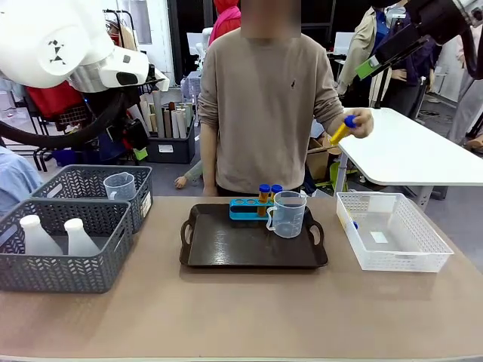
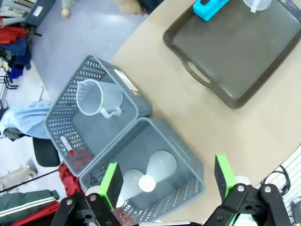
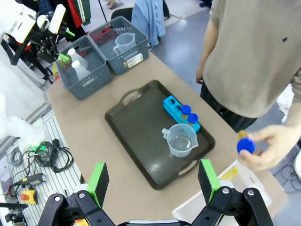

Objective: Prepare the laboratory tools.
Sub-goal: Pick up one Small flask and place it on the Handle tray.

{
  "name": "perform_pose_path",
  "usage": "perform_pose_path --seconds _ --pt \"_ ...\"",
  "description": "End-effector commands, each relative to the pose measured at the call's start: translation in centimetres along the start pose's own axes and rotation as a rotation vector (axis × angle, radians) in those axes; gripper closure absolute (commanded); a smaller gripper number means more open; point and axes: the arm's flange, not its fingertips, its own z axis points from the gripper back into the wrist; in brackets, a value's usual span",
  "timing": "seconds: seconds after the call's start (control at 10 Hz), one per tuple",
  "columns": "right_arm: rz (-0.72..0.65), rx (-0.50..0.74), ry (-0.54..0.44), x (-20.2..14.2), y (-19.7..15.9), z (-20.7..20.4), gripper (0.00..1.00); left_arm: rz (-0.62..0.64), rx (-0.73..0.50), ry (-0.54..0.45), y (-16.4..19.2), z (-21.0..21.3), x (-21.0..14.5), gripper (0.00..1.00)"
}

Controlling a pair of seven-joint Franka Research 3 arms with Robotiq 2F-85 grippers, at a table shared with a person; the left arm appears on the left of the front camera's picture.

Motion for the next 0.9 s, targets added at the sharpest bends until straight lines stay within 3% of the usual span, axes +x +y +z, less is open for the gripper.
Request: perform_pose_path --seconds 0.0,0.2,0.4,0.8 --pt "0.004 0.006 -0.010 0.1 0.1 0.0 0.00 0.027 0.026 0.059 2.2 0.5 -1.0 0.00" --pt "0.004 0.006 -0.010 0.1 0.1 0.0 0.00 0.119 0.004 0.118 5.3 2.4 -3.5 0.00" --pt "0.004 0.006 -0.010 0.1 0.1 0.0 0.00 0.233 0.018 0.104 9.0 2.3 -6.1 0.00" --pt "0.004 0.006 -0.010 0.1 0.1 0.0 0.00 0.431 -0.015 0.150 14.6 -1.2 -11.8 0.00"
